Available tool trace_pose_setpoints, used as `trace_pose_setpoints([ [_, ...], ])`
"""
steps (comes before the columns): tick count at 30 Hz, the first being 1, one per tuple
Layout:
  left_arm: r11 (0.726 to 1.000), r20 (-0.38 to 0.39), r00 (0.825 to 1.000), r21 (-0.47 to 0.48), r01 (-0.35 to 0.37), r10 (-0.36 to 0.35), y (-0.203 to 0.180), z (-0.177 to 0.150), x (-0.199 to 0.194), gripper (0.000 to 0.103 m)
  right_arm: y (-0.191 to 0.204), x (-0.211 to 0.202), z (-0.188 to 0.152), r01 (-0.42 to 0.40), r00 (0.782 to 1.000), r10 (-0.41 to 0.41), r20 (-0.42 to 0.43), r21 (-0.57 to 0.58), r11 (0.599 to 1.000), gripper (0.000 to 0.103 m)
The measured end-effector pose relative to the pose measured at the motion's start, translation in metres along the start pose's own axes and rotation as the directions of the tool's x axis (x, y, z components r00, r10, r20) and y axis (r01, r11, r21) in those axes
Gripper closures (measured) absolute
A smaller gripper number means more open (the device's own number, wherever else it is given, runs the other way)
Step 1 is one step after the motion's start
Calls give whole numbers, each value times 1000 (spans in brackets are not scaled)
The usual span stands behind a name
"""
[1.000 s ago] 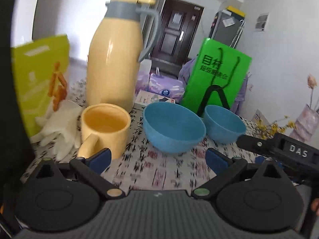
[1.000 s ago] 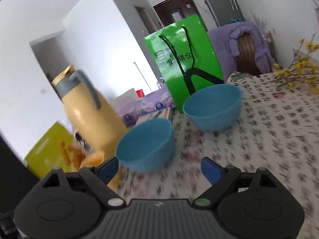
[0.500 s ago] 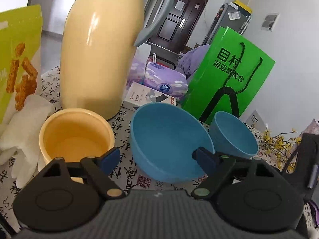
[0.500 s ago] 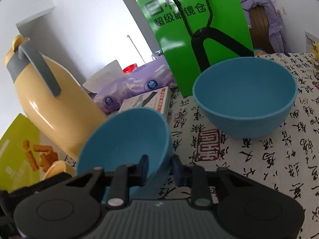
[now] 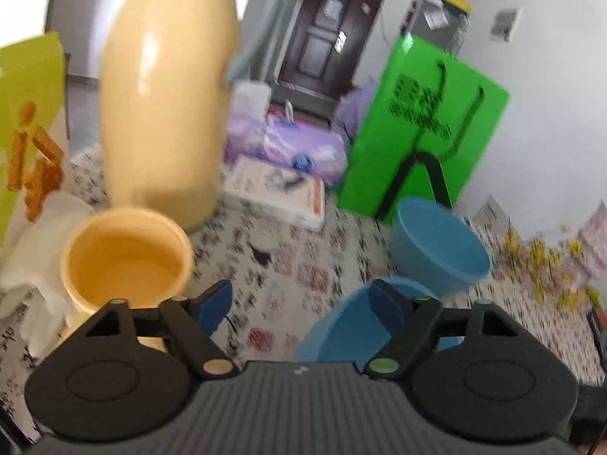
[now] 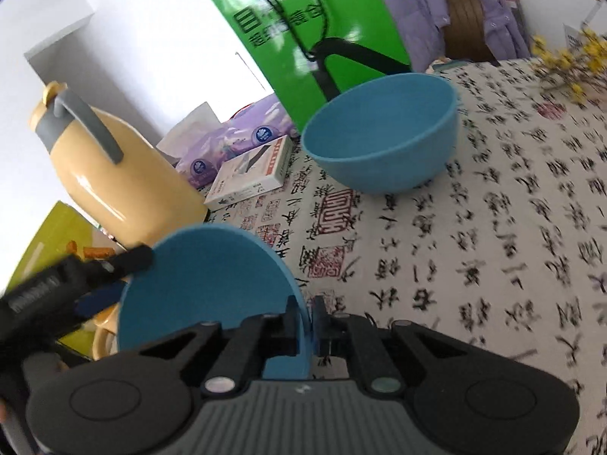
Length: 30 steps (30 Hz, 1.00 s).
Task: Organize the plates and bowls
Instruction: 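Carry the blue bowl with both tools toward the first placed blue bowl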
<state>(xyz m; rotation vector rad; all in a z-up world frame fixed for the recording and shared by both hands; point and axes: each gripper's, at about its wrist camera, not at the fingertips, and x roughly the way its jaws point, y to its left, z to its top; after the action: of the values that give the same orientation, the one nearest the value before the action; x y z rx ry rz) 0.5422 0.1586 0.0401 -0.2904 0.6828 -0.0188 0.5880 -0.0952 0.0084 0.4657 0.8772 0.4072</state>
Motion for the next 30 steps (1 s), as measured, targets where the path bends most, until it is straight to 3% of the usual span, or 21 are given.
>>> trace_pose_setpoints([
  [1,1000,-31,999,7,16,-16,0,-4,2,43,-1,-2,-1,5,1000,-5,6,0,1000,97],
  [3,999,-81,996,17,31,-29,1,-11,5,51,-2,-3,-1,10,1000,-10,8,1,1000,94],
  [5,999,-102,994,19,32,-30,6,-20,3,51,-2,-4,-4,13,1000,-13,10,-11,1000,88],
  [6,999,-109,994,16,29,-27,8,-24,1,58,-1,-5,-7,14,1000,-14,18,-14,1000,84],
  [7,999,-119,992,16,33,-31,11,-27,1,76,0,-7,-10,12,1000,-11,19,-19,1000,81],
  [8,999,-132,990,15,42,-40,13,-29,1,87,1,-6,-13,0,1000,0,16,-18,1000,79],
  [9,999,-144,989,15,32,-30,13,-29,1,90,3,-4,-15,-24,1000,24,12,-16,1000,78],
  [13,1000,-149,989,-6,-20,19,15,-26,0,96,13,2,-19,-6,1000,7,22,-42,999,85],
  [17,1000,-132,991,-11,-21,19,9,-20,-21,96,22,-13,-17,-4,999,6,38,-66,998,88],
  [24,1000,-84,996,-13,-11,10,-2,-21,-79,96,31,-66,-21,-41,996,45,81,-59,997,89],
  [30,1000,-30,1000,-11,-2,2,-24,-55,-148,96,36,-131,-46,-80,990,88,109,-81,994,90],
])
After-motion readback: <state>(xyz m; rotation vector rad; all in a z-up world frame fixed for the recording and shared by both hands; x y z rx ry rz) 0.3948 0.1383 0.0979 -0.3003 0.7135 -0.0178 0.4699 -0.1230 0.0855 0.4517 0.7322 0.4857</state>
